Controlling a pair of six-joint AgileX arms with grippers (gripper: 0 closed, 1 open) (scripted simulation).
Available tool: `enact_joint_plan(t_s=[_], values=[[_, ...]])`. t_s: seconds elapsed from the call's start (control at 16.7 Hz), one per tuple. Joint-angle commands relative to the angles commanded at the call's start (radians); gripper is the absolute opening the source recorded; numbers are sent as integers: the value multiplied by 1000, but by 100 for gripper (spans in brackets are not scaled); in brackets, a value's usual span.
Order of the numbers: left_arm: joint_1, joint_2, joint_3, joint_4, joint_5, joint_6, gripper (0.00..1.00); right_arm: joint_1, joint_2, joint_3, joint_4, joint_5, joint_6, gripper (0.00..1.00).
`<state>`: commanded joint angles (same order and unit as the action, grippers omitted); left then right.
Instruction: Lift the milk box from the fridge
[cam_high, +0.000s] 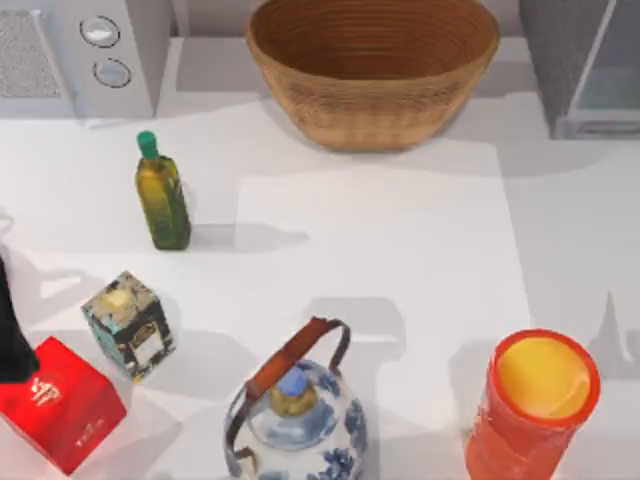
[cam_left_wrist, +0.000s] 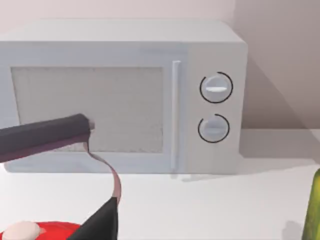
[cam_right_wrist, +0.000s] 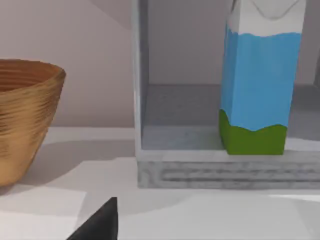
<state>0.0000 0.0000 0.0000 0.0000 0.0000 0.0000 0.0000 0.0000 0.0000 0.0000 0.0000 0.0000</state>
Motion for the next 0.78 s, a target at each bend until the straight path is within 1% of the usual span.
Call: enact_joint_plan(t_s=[0.18,0.36,0.54,0.78], values=[[0,0,0,0,0,0,100,-5,9,3,10,-6,0,100],[0,0,0,0,0,0,100,-48,95,25,104,-47,0,100],[0,0,0,0,0,0,100,-113,271,55,286,-110,1,100],[0,0,0,0,0,0,100,-213,630,83,598,-205,6,100]])
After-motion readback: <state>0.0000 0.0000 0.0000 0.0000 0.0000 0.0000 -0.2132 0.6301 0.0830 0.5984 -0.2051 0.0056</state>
